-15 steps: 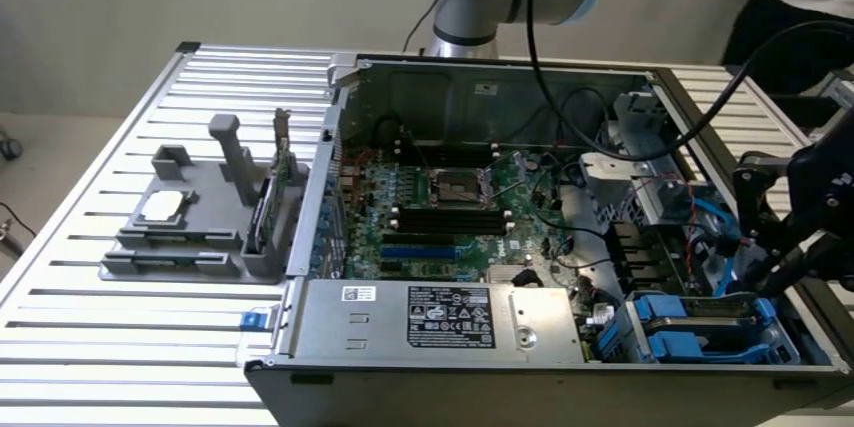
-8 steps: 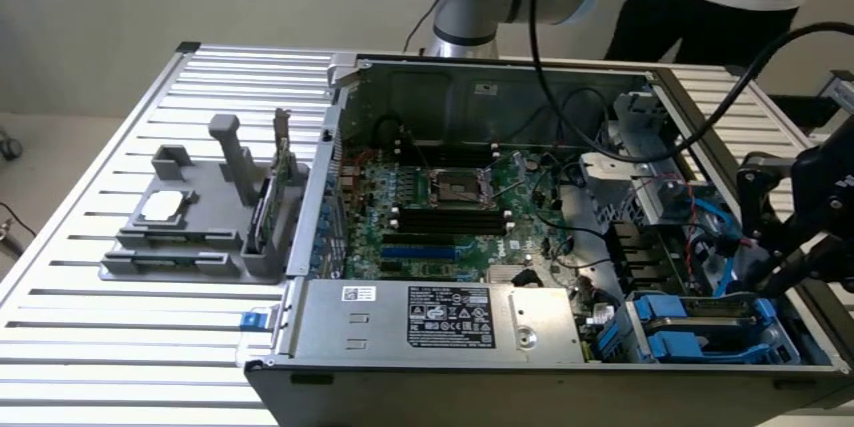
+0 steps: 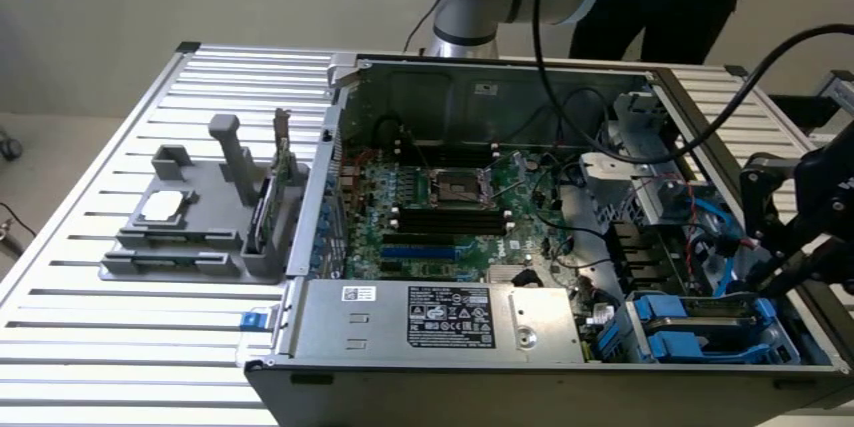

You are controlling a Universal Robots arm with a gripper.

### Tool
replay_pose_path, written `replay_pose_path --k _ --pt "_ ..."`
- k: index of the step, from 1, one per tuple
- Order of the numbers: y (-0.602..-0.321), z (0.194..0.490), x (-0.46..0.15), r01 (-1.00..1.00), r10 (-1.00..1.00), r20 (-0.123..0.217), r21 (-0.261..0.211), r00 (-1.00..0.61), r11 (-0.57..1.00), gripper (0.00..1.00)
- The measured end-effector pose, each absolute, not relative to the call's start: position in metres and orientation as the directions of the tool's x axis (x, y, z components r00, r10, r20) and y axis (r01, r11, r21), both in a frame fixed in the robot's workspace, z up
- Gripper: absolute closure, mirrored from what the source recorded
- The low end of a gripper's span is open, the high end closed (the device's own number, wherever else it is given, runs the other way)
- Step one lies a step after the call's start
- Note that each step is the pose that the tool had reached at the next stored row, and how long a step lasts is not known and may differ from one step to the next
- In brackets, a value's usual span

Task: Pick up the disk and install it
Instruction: 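Insert the disk into the insertion slot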

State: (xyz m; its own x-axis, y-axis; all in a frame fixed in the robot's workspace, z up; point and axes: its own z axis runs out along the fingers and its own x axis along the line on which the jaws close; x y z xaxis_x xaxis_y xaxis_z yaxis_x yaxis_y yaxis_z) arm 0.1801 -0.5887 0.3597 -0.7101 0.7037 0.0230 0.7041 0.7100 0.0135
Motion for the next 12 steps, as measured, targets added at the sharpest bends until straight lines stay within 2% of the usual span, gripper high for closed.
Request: replay_pose_path --k 12 --pt "-0.59 0.3574 0.1817 0.757 0.757 0.029 0.019 -0.653 0.653 0.78"
